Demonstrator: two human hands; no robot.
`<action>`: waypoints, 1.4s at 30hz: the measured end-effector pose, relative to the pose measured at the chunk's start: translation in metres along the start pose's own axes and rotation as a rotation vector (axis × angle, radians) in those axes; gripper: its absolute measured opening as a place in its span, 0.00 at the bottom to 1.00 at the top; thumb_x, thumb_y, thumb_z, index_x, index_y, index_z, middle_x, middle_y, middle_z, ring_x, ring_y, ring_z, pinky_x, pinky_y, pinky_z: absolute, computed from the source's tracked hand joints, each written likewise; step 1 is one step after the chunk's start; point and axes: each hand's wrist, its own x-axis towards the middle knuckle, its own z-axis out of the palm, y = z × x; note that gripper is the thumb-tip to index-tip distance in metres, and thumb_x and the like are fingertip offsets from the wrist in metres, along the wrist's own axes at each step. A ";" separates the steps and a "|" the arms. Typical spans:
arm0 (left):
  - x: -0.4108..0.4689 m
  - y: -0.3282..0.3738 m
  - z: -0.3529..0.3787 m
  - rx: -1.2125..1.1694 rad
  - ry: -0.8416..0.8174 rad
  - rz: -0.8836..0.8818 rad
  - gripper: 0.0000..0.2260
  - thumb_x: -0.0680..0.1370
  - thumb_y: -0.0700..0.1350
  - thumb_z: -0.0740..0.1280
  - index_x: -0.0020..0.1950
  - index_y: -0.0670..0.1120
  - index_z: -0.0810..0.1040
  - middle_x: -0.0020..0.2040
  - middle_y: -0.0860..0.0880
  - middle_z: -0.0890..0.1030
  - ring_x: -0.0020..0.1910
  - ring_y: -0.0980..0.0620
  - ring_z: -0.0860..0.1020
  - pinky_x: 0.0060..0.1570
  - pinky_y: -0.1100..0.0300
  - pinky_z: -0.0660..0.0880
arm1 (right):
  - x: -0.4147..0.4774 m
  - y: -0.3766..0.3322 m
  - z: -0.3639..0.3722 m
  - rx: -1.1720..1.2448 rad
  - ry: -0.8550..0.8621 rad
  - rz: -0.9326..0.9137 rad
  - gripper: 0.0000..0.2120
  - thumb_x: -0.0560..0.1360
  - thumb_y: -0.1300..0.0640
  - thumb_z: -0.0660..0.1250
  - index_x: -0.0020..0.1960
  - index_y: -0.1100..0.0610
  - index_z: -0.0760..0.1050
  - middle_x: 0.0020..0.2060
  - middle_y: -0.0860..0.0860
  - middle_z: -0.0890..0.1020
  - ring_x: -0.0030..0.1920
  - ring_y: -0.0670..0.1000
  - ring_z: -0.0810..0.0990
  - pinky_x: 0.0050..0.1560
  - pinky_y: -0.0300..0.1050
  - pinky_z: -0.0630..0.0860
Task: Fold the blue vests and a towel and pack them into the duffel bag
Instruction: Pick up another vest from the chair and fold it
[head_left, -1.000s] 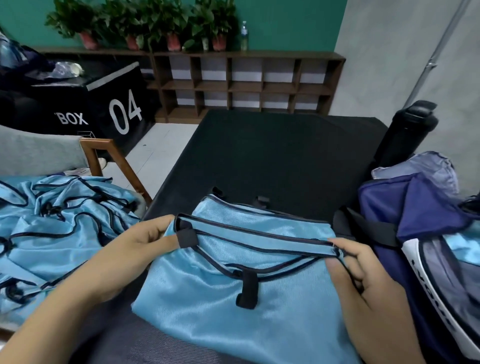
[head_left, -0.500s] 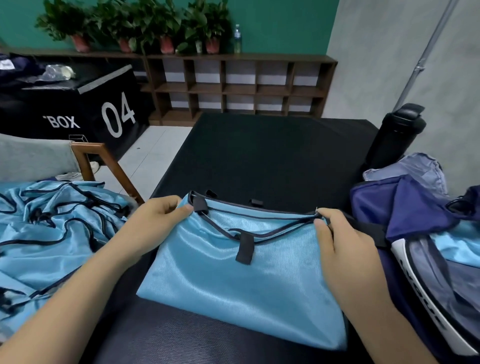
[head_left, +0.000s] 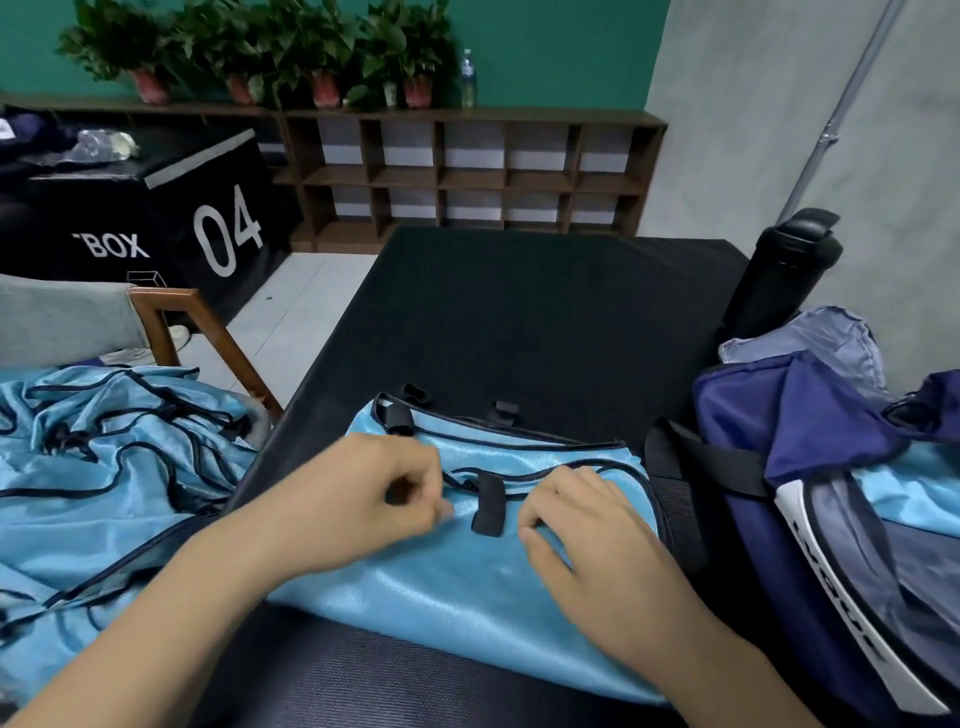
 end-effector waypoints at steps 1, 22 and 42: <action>0.002 -0.003 0.003 0.040 -0.047 0.033 0.06 0.78 0.50 0.76 0.43 0.54 0.82 0.45 0.56 0.83 0.47 0.57 0.83 0.49 0.56 0.79 | 0.000 0.000 0.001 -0.014 -0.012 -0.002 0.06 0.83 0.52 0.64 0.48 0.45 0.70 0.48 0.40 0.70 0.50 0.45 0.69 0.56 0.48 0.72; 0.006 -0.032 0.021 0.090 0.157 0.081 0.24 0.77 0.65 0.72 0.73 0.65 0.76 0.75 0.69 0.71 0.77 0.66 0.67 0.78 0.52 0.65 | -0.002 0.019 0.015 -0.067 0.197 0.234 0.29 0.83 0.44 0.60 0.80 0.54 0.71 0.80 0.48 0.71 0.81 0.48 0.65 0.81 0.43 0.53; -0.020 0.029 0.059 0.136 -0.069 0.324 0.06 0.75 0.50 0.68 0.51 0.58 0.79 0.51 0.61 0.75 0.52 0.61 0.72 0.59 0.55 0.73 | -0.008 0.038 0.006 -0.150 0.173 0.406 0.23 0.79 0.37 0.58 0.68 0.41 0.80 0.67 0.40 0.78 0.70 0.47 0.73 0.76 0.49 0.54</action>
